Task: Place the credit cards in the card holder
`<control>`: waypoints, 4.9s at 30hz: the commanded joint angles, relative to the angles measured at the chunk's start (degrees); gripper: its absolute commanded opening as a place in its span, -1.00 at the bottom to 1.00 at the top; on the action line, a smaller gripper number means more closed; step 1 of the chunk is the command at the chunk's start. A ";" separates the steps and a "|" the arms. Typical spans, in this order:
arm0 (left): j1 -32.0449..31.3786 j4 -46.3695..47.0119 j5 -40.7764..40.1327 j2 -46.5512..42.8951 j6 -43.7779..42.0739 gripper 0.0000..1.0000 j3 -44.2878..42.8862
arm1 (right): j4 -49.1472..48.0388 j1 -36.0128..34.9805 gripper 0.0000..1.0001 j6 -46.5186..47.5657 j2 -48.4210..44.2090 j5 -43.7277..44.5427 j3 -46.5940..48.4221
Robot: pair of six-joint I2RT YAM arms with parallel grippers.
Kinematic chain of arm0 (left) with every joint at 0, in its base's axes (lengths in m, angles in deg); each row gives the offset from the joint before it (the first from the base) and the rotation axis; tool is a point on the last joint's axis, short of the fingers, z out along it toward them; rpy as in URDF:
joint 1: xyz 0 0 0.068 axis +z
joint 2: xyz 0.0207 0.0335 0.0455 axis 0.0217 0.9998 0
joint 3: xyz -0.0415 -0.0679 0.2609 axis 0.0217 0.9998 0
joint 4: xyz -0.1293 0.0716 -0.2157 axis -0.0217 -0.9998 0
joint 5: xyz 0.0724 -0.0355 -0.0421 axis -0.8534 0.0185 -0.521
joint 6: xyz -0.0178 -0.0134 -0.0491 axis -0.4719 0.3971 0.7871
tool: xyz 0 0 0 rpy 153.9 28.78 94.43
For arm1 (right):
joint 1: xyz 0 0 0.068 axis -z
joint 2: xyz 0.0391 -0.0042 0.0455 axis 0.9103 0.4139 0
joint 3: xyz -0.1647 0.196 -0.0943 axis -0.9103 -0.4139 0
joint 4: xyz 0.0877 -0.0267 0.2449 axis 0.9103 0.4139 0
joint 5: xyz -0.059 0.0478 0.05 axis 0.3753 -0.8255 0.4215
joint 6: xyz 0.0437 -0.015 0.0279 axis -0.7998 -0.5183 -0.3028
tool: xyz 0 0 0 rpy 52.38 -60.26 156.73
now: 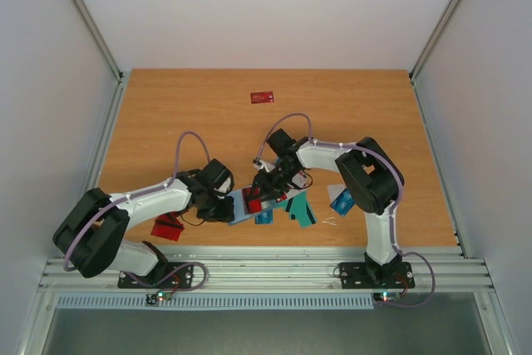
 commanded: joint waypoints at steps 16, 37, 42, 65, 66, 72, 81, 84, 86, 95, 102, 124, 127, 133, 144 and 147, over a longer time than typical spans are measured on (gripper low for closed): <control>-0.37 1.13 -0.45 1.74 0.84 -0.49 1.31 | 8.66 -4.83 -0.26 2.54 5.80 2.74 9.32; -0.47 -5.56 -2.01 -4.87 2.22 -0.49 -1.69 | 22.95 -7.57 0.12 3.63 8.05 13.46 18.90; -0.42 -10.34 -2.79 -10.11 3.85 -0.42 -2.76 | 23.16 -7.55 0.12 3.28 8.96 13.95 19.77; 0.86 -3.39 -6.96 3.36 3.07 -0.50 -4.21 | 24.34 -8.45 0.08 2.88 11.68 12.21 23.80; 0.80 -3.17 -6.72 3.75 2.91 -0.50 -4.38 | 24.68 -8.65 0.08 3.06 12.16 12.13 24.33; 0.80 -2.49 -5.75 5.83 1.34 -0.51 -5.82 | 26.34 -9.69 0.07 3.89 13.65 12.11 26.95; 0.82 -4.40 -6.07 5.60 -0.06 -0.52 -6.30 | 29.51 -10.73 0.06 5.82 13.79 14.83 29.98; 0.82 -7.51 -7.08 3.07 0.50 -0.51 -6.12 | 30.34 -10.73 0.06 6.34 12.94 16.32 30.48; 0.86 -10.19 -7.59 0.17 1.02 -0.50 -6.22 | 30.36 -10.73 0.06 6.43 12.81 16.33 30.59; 1.95 -16.03 -9.07 -6.21 3.54 -0.47 -7.25 | 30.98 -10.73 0.02 6.19 15.94 15.72 32.73; 4.39 -13.80 -8.99 -2.52 1.94 -0.47 -7.64 | 30.11 -10.73 -0.01 5.30 17.12 13.53 33.76; 7.12 -4.26 -5.28 6.05 -2.07 -0.65 -6.03 | 29.95 -10.78 -0.13 3.28 19.30 11.19 37.82; 7.16 -5.92 -5.50 4.48 -2.82 -0.66 -7.30 | 29.94 -10.90 -0.13 3.10 19.53 10.48 38.04; 7.29 -11.42 -7.98 2.48 -3.32 -0.66 -9.98 | 29.07 -11.04 -0.13 2.11 19.74 10.35 37.95; 7.42 -19.14 -10.40 -0.91 -4.80 -0.20 -16.22 | 29.05 -11.00 -0.13 1.95 17.51 13.21 38.30; 8.01 -18.25 -9.85 -0.48 -5.46 0.04 -16.53 | 29.52 -10.92 -0.10 2.21 16.10 14.42 38.51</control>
